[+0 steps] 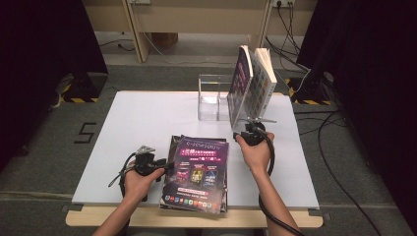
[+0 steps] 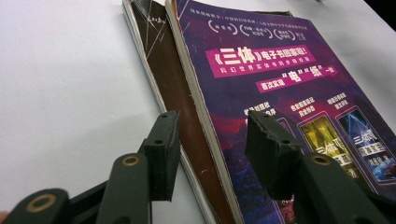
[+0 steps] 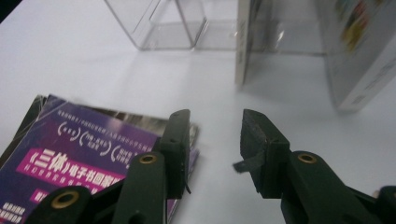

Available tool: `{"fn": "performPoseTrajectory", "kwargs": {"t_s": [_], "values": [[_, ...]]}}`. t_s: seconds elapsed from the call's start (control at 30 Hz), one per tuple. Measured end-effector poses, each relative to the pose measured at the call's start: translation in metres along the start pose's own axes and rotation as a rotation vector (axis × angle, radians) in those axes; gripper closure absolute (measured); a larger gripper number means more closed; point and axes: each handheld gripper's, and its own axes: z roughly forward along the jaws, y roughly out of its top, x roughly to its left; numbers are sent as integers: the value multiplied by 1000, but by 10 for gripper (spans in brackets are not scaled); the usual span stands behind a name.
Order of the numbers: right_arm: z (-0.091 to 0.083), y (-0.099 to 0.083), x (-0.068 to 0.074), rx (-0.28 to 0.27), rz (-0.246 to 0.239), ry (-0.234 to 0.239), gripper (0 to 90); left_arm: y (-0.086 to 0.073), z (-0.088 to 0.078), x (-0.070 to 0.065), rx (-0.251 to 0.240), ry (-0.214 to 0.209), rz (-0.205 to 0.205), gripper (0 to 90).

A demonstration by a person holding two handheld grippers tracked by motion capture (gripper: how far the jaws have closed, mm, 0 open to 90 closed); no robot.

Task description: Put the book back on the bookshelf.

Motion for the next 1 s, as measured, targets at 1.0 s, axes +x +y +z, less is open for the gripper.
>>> {"fn": "performPoseTrajectory", "kwargs": {"t_s": [1.0], "values": [[38, -18, 14, 159, 31, 83, 605, 2, -3, 1, -14, -8, -13, 600]]}}
